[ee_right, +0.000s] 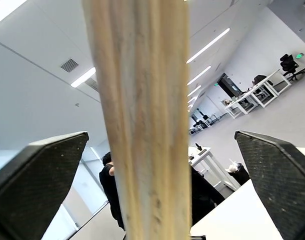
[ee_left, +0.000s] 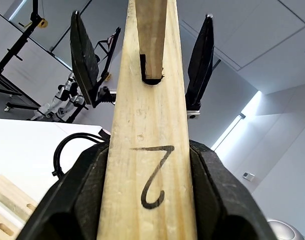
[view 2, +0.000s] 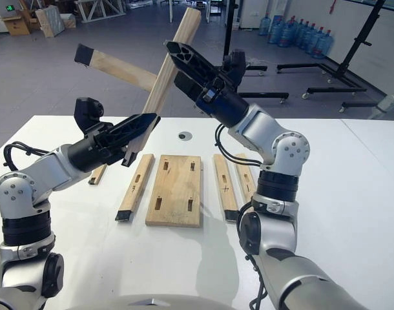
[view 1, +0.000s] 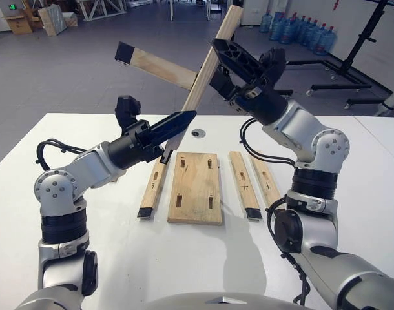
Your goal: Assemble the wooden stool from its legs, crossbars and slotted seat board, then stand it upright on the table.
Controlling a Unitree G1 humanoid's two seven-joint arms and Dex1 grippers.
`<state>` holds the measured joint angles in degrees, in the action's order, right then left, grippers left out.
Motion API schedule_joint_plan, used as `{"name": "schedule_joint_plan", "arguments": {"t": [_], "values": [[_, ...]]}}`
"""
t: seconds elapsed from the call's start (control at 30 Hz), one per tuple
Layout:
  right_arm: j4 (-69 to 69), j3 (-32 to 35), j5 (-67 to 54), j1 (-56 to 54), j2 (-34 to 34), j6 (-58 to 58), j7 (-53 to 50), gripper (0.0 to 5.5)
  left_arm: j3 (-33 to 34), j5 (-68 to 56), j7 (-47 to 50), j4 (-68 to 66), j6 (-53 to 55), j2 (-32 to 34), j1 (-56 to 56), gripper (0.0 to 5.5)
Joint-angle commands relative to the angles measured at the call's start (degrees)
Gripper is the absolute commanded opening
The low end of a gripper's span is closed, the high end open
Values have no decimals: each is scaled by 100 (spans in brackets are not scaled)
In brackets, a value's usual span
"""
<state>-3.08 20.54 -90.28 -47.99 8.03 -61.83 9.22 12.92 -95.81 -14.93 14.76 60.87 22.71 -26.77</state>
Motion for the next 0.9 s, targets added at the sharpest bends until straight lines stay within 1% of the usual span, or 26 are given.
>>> {"name": "schedule_joint_plan", "arguments": {"t": [0.03,0.23,0.5,0.53,0.57,0.6,0.77,0.83,0.9], "values": [[99,-138,-178,-200,30,129,-118,540,-126,-80,-59,65,-24,168,69,204],[-32,-345,-275,-123,137,93,-248,540,-265,-209,-87,103,-25,287,110,204],[-103,-424,-445,-3,232,100,-303,400,-332,-293,-106,87,-76,421,129,204],[-96,-437,-454,13,234,103,-302,372,-336,-286,-111,75,-83,428,122,204],[-81,-455,-467,32,233,109,-303,362,-338,-278,-119,68,-87,436,119,204],[-71,-469,-483,49,238,116,-304,332,-346,-269,-124,63,-91,436,118,204],[-63,-487,-489,76,260,189,-292,251,-364,-190,-197,64,-103,468,179,204],[-58,-479,-477,73,273,221,-279,211,-370,-158,-210,63,-113,474,185,204],[-33,-479,-442,83,285,244,-258,206,-379,-108,-221,71,-127,485,195,204]]}}
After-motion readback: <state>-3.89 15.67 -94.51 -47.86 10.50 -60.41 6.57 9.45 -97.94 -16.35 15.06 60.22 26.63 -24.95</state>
